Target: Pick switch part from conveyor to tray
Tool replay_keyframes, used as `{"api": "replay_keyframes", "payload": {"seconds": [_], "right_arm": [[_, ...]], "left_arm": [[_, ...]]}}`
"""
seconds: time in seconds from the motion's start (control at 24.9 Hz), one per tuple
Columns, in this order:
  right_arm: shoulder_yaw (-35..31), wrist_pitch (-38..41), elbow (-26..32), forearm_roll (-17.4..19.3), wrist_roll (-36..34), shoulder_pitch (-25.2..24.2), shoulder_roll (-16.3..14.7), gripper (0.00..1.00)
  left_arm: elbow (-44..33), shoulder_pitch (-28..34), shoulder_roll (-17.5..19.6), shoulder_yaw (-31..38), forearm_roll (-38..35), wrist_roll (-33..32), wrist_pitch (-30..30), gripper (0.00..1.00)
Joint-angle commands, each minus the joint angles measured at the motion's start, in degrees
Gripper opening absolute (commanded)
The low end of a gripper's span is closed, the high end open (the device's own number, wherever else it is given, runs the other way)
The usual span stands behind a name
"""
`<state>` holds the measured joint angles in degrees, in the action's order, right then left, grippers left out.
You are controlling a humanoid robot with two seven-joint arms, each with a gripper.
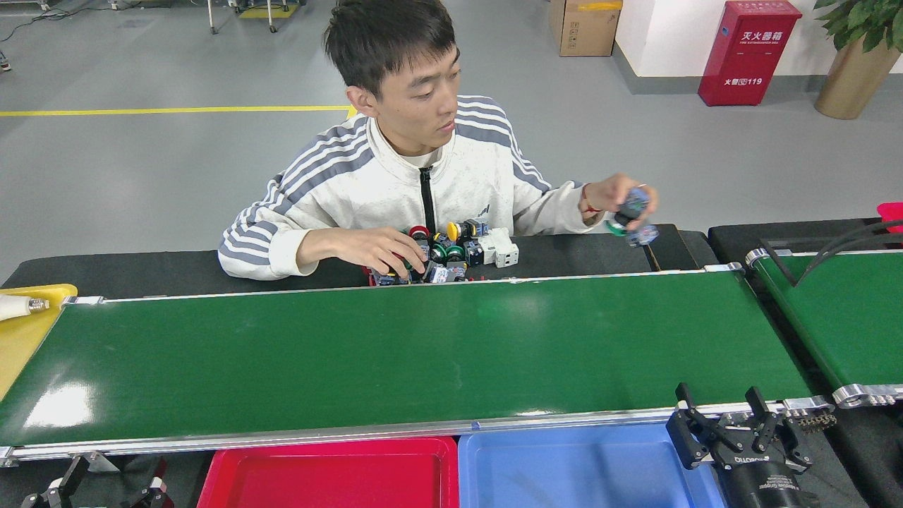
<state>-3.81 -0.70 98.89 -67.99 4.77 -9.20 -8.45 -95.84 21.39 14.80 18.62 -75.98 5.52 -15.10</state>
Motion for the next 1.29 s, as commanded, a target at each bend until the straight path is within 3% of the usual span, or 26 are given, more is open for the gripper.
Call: {"api": "replay_keyframes", "payload": {"seconds": [0.0,0.32,0.6,1.04,1.25], "right_arm": [[-1.1,0.0,0.2,0.1,0.0,0.2,-0.2,1.00],[-2.3,0.0,0.0,0.1,-1.4,0.0,0.2,1.00],[-3.4,2.5,0.0,0.5,-6.8,-1.8,1.2,0.99],[-3.1,3.5,1.3,0.1,-6.5,-3.6,1.9,0.99],[-1.0,3.5,1.4,0.1,-2.0,-2.6,2.2,0.99]], "left_arm": [[-0.6,-0.3,0.6,0.1,0.0,0.1,0.1,1.00],[-0.8,0.7,0.0,0.7,0.2,0.3,0.1,1.00],[-0.8,0.8,-0.3,1.2,0.4,0.2,0.2,1.00],[-1.0,0.8,-1.4,2.3,1.7,0.3,-0.5,1.00],[-0.8,0.9,-1.4,2.4,1.9,0.3,-0.9,1.00]]}}
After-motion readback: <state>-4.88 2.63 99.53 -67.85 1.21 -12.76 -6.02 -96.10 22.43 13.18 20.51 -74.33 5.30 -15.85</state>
